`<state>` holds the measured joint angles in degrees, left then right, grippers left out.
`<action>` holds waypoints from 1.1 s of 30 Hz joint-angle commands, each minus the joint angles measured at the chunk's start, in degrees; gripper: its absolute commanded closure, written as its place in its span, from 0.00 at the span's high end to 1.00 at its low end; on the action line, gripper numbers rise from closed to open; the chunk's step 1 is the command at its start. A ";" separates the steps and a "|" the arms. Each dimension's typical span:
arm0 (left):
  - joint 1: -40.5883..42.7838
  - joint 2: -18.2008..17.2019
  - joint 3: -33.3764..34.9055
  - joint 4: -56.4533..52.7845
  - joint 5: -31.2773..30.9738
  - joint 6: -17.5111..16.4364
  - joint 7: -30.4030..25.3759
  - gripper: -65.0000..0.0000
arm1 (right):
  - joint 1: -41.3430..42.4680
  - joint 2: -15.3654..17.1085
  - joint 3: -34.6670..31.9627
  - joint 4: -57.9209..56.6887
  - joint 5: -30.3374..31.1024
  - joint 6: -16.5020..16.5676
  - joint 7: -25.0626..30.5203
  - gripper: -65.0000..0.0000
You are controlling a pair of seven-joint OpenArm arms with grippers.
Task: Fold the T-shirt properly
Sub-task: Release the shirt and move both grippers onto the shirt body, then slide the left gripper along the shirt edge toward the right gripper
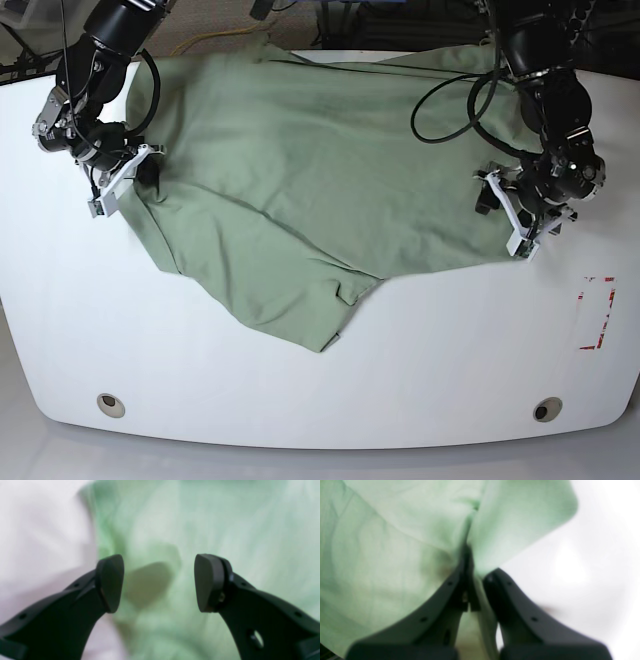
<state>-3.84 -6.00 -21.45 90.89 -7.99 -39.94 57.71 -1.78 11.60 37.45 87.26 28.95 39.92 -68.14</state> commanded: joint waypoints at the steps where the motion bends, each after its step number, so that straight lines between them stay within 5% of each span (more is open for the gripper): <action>1: -2.10 0.07 2.16 -2.32 -0.58 -0.06 -2.99 0.64 | 0.77 0.67 0.39 0.96 1.16 0.08 0.75 0.00; 12: -4.47 -3.54 3.74 -9.44 -0.23 -0.06 -7.74 0.64 | 0.59 -1.35 0.48 0.96 1.16 0.08 0.75 0.00; 20: -12.38 -5.47 5.06 -25.00 6.54 0.34 -13.36 0.64 | -0.28 -1.44 0.57 0.96 1.16 0.08 0.75 0.00; 33: -26.36 -8.64 5.14 -47.68 11.11 0.43 -26.28 0.64 | 0.07 -1.09 10.77 0.87 0.90 0.08 0.84 0.00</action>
<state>-28.88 -13.89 -16.34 43.35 1.93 -39.72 30.46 -2.55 9.50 48.23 87.24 29.12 39.92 -68.14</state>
